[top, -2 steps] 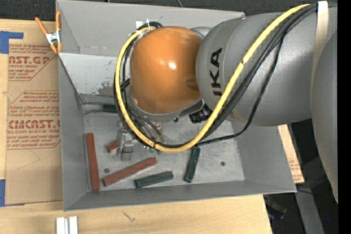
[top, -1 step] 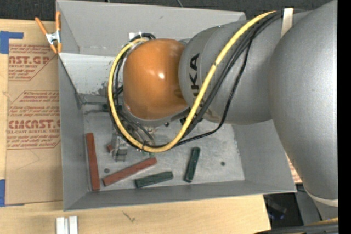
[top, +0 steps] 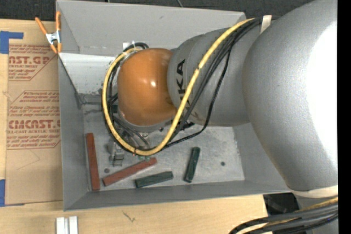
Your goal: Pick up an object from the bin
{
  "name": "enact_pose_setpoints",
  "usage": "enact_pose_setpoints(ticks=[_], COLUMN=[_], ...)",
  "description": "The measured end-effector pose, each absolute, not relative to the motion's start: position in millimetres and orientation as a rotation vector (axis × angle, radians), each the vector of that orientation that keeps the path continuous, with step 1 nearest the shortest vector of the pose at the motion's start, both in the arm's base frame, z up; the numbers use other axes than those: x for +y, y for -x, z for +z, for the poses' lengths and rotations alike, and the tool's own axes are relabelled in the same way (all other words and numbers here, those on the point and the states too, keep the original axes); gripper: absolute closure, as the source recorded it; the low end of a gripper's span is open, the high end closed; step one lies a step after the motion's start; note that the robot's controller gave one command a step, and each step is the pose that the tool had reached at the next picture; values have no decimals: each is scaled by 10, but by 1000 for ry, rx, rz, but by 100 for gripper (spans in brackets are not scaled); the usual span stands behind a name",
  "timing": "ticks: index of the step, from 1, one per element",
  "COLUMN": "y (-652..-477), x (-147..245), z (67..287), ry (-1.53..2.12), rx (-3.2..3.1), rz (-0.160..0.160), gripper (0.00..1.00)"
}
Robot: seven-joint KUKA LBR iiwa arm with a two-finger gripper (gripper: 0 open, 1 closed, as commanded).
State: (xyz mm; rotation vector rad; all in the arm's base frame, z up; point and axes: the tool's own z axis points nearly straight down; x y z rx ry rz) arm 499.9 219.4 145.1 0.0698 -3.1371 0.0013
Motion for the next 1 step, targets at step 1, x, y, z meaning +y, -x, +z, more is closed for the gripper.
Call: enact_pose_setpoints(ticks=[1], y=[-5056], x=[2284], z=[2130], ry=[-97], rx=[-3142], rz=[-2], gripper=[0])
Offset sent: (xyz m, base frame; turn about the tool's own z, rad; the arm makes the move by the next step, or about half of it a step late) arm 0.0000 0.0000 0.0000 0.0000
